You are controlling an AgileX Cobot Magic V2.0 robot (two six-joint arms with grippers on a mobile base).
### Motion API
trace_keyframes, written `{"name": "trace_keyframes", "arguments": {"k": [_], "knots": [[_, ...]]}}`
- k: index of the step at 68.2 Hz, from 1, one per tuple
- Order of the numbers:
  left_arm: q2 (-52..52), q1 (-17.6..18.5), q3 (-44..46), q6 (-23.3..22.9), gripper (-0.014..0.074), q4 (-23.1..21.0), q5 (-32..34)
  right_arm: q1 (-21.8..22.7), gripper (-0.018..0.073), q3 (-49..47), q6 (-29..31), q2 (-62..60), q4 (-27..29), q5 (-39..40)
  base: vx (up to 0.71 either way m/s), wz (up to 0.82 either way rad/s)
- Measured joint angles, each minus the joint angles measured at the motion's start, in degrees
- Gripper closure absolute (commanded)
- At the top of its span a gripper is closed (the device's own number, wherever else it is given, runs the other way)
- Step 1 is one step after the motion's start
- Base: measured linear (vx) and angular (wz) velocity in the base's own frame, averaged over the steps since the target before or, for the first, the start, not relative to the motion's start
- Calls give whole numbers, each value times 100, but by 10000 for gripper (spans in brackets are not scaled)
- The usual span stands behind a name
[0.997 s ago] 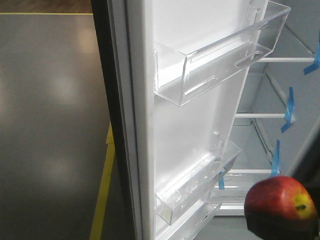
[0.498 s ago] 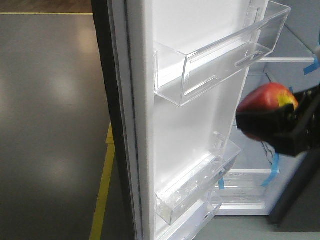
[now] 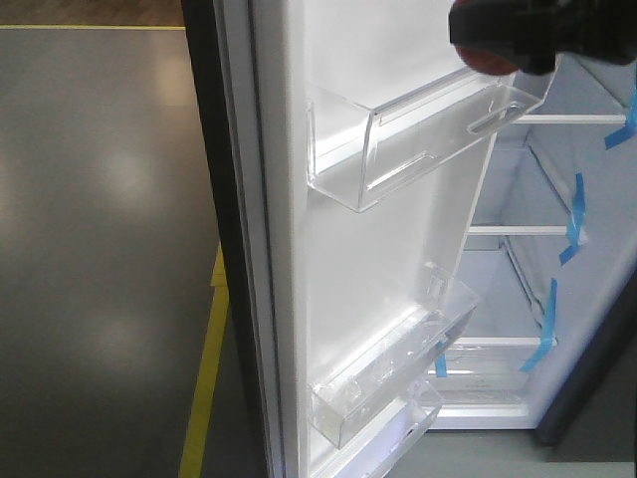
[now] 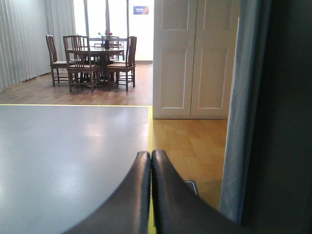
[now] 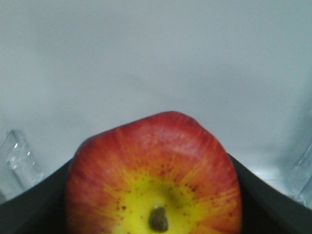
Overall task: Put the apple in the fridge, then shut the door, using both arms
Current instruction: 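Raise the apple with the right gripper over the upper door bin, then lower the apple into the upper door bin and open the right gripper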
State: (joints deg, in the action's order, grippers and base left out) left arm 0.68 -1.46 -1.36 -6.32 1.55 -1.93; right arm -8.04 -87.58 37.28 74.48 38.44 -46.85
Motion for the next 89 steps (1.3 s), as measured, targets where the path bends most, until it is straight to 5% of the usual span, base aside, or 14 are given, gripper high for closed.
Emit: {"name": "trace_keyframes", "arguments": {"k": [28, 62, 89], "knots": [[0, 0, 0, 0, 602, 0, 0, 0, 378, -753, 0, 1069, 31, 697, 0, 0], [0, 0, 0, 0, 602, 0, 0, 0, 30, -758, -30, 1371, 25, 628, 0, 0], [0, 0, 0, 0, 602, 0, 0, 0, -7, -760, -238, 1371, 25, 546, 0, 0]]}}
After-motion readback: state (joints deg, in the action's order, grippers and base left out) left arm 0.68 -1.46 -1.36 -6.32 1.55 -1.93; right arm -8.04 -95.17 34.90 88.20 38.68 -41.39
